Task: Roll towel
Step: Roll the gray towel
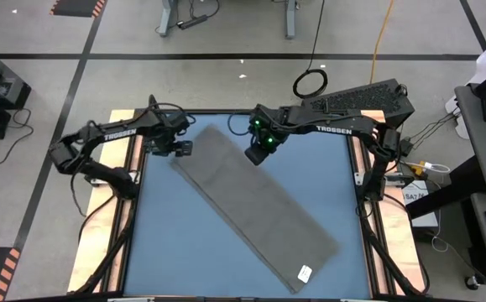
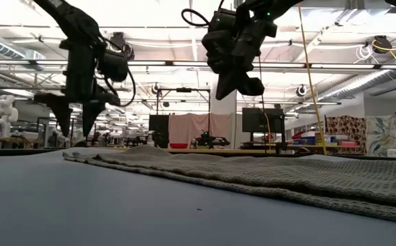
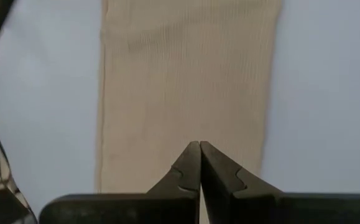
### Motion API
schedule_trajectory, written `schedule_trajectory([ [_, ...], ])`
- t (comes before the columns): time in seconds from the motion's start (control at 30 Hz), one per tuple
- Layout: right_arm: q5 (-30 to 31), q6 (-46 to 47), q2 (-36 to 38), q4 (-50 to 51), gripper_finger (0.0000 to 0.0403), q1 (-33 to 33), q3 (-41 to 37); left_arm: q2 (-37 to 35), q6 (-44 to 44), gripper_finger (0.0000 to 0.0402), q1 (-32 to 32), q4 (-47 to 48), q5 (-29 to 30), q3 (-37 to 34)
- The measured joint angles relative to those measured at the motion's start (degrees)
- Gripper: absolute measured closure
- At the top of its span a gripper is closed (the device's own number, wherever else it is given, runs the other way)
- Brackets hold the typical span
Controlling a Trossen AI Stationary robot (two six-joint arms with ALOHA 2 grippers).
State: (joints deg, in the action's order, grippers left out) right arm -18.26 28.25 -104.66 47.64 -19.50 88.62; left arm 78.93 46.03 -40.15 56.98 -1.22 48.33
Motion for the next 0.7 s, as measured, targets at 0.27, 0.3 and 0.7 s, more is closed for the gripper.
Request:
schedule_trajectory([
  [0.27,0.02,-3.44,-0.02,2.23,0.0403,0.65,0.0,6.39,-3.47,0.0201,0.03,-3.63,1.07,0.0],
  [0.3,0.04,-3.46,-0.02,2.23,0.0403,0.71,0.0,7.24,-4.25,0.0207,0.03,-3.79,1.3,0.01],
  [0.7,0.11,-4.72,-0.02,2.21,0.0403,0.74,0.0,14.23,-8.52,0.0249,0.05,-5.94,1.47,0.14],
])
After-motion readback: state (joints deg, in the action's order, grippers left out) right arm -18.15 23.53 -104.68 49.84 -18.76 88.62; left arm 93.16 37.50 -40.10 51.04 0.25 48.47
